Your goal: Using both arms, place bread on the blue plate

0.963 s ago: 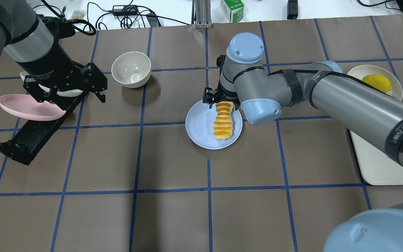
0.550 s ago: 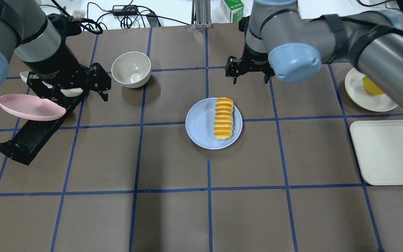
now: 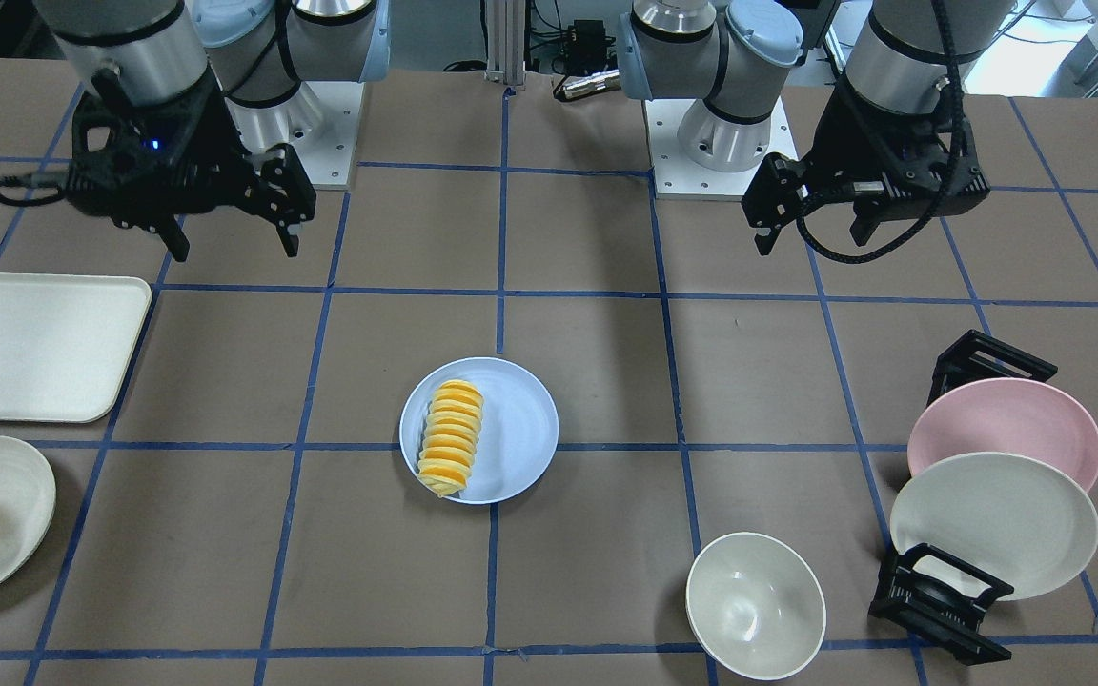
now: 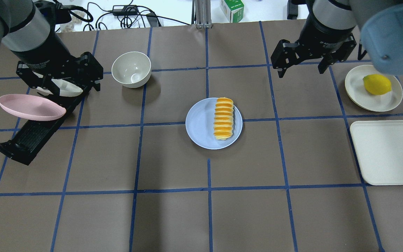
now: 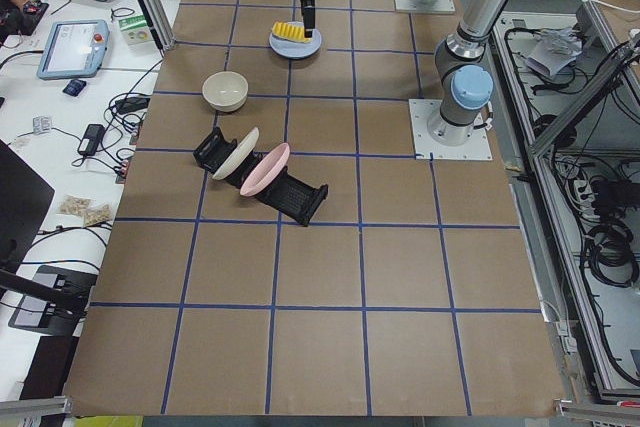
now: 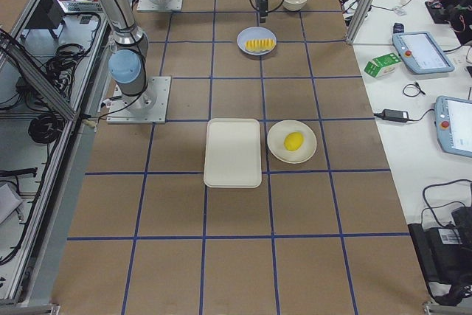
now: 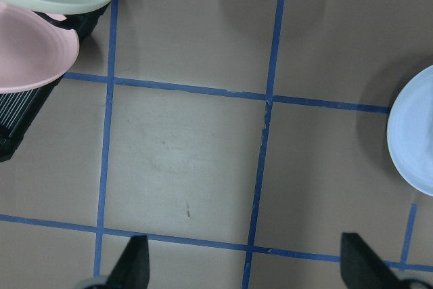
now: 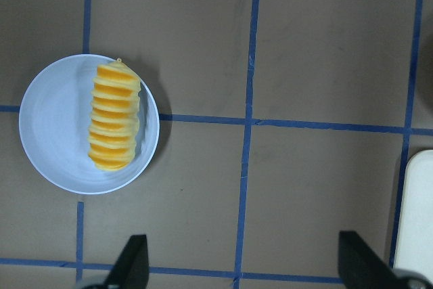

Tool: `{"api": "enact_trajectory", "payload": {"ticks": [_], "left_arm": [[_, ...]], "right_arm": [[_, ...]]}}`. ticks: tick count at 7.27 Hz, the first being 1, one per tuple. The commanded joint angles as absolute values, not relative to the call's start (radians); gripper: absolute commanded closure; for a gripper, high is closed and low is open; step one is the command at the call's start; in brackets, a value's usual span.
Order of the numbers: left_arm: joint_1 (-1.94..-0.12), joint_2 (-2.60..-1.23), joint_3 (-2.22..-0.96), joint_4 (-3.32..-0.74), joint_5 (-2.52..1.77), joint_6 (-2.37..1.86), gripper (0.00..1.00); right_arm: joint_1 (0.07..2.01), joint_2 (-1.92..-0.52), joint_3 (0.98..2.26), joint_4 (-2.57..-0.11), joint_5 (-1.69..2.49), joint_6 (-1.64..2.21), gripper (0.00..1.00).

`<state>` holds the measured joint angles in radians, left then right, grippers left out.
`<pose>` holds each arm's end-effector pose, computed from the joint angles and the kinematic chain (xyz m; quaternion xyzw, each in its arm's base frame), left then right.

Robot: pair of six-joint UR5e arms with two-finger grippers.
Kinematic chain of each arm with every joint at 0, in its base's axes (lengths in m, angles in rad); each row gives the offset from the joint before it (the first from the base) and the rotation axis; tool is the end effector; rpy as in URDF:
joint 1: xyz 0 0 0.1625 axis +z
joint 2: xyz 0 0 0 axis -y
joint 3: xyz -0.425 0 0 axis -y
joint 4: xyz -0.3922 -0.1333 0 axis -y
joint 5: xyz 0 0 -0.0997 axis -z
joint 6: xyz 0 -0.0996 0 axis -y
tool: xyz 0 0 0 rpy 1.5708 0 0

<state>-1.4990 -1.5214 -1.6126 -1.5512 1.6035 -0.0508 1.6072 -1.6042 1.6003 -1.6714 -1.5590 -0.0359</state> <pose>-0.0957 -0.4817 0.4932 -0.0615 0.9979 -0.0134 0.0165 0.1521 -0.4823 0.5001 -0.0364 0.9980 -0.0522 0.0059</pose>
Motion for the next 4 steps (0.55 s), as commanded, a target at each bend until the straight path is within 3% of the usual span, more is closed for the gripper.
{"api": "enact_trajectory", "payload": {"ticks": [1, 4], "left_arm": [[-1.499, -1.525, -1.617, -1.551, 1.605, -0.052, 0.0], [-1.5, -1.525, -1.629, -1.549, 1.606, -0.061, 0.0]], "right_arm": [[1.606, -1.605, 1.594, -1.698, -1.557, -0.043, 0.0], [1.606, -1.52, 1.497, -1.684, -1.549, -0.049, 0.0]]}}
